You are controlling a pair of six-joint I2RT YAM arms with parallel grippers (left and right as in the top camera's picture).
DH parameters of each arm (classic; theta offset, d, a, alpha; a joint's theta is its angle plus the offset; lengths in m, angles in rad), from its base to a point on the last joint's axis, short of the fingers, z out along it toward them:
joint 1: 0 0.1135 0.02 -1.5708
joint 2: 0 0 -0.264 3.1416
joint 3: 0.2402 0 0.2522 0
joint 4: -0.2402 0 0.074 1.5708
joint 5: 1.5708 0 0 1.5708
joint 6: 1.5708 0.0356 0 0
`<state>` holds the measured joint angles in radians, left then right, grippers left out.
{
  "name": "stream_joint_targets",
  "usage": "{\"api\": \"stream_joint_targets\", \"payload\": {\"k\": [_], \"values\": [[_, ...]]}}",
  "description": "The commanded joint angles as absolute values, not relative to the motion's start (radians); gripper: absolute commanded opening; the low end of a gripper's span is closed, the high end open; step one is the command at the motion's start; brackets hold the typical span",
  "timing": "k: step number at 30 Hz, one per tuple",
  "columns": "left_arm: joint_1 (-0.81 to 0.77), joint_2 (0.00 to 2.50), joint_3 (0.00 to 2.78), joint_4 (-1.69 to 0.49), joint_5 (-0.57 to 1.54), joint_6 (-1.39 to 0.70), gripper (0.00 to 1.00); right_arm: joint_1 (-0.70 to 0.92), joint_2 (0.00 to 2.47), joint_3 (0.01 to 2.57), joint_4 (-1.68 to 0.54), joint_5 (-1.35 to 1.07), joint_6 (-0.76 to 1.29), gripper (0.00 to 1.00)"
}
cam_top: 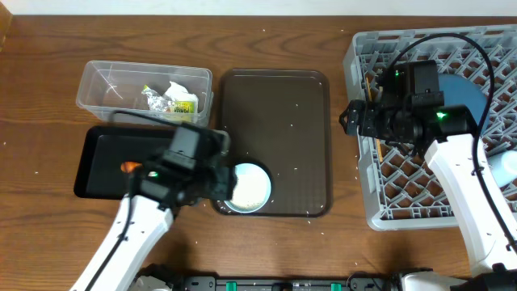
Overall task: Sort waste into correct bins and load items into the dishwasher rack
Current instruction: 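Grasp the rim of the light-blue rice bowl with the left gripper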
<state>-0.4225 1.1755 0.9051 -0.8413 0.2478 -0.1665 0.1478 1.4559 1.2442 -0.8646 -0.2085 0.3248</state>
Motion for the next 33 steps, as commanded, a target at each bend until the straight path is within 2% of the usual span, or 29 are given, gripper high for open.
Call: {"api": "stream_joint_targets", "payload": {"k": [1,10,21,24,27,33], "values": [[-0.527,1.232,0.887,-0.843,0.167,-0.126,0.59,0.159,1.461,1.242,-0.859,-0.188,0.366,0.91],[-0.797,1.445,0.887,-0.753,0.103,-0.030,0.55,0.159,1.461,1.242,-0.861,-0.187,0.366,0.93],[-0.841,1.589,0.887,-0.633,0.092,-0.015,0.54,0.159,1.461,1.242,-0.860,-0.187,0.362,0.94],[-0.841,1.596,0.887,-0.592,0.065,-0.015,0.44,0.159,1.461,1.242,-0.861,-0.187,0.362,0.94],[-0.841,1.608,0.887,-0.562,0.059,-0.015,0.31,0.159,1.461,1.242,-0.863,-0.187,0.362,0.95],[-0.841,1.665,0.888,-0.562,0.059,-0.015,0.26,0.159,1.461,1.242,-0.864,-0.186,0.362,0.95]]}}
